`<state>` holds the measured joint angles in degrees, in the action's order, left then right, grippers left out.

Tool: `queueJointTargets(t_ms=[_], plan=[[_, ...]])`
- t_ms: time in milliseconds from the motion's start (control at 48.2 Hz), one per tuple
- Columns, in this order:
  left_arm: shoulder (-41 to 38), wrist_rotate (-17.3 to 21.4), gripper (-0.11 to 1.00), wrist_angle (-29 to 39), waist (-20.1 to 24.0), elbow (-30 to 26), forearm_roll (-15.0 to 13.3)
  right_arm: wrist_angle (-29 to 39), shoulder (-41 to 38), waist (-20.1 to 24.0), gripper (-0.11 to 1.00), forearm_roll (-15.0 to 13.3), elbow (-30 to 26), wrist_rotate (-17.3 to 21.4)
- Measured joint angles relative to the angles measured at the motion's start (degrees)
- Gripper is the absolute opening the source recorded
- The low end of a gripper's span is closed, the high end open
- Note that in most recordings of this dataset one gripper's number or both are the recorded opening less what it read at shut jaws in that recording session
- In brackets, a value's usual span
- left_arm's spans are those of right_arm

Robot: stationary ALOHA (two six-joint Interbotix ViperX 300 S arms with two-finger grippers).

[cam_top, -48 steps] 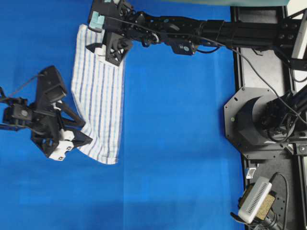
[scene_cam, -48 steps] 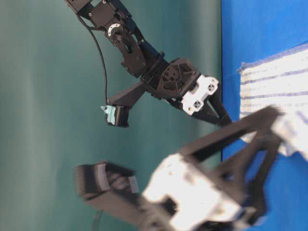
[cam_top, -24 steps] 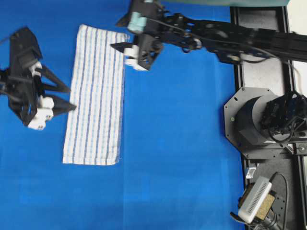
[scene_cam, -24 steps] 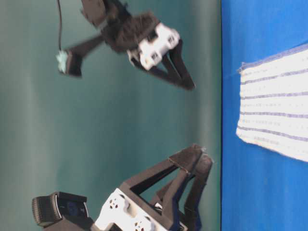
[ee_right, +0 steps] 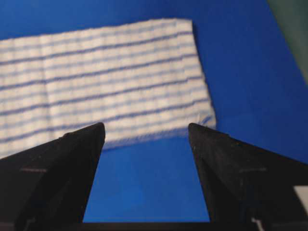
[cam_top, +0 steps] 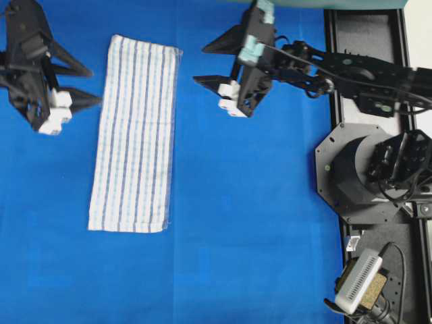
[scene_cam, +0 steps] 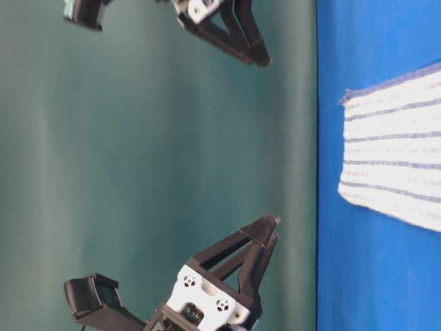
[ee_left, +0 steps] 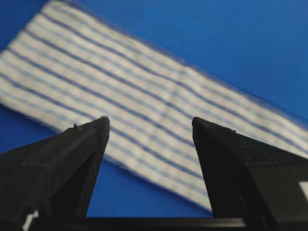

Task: Fold the blue towel.
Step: 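Move both grippers to the top end of the towel strip and grasp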

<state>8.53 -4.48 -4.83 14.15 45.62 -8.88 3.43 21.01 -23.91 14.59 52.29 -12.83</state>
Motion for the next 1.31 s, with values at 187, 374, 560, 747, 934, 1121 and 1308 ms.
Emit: queueJointTargets(t_ms=[187, 374, 560, 747, 934, 1121, 1308], plan=[[0.09, 0.44, 0.63, -0.18, 1.49, 0.26, 0.00, 0.00, 2.55, 0.70, 0.83, 0.09, 2.02, 0.88], [-0.70, 0.44, 0.63, -0.35, 1.58, 0.26, 0.00, -0.44, 1.32, 0.70, 0.83, 0.09, 1.85, 0.79], [-2.55, 1.23, 0.63, -2.46, 2.64, -0.18, 0.26, -2.46, -2.81, -1.23, 0.83, 0.00, 0.26, 0.88], [-6.77, 4.75, 0.63, -5.10, 6.42, -2.11, 0.53, -5.54, -9.32, -4.92, 0.83, 0.00, -2.72, 0.88], [-12.57, 7.65, 0.63, -6.94, 10.28, -5.27, 0.53, -8.53, -16.08, -7.29, 0.83, 0.00, -5.54, 0.79], [-18.54, 9.14, 0.63, -9.23, 13.27, -8.35, 0.53, -12.04, -22.94, -8.35, 0.83, 0.00, -7.91, 0.88], [-23.55, 9.14, 0.63, -11.78, 14.50, -10.46, 0.53, -14.24, -27.95, -9.23, 0.83, 0.00, -9.23, 0.88]])
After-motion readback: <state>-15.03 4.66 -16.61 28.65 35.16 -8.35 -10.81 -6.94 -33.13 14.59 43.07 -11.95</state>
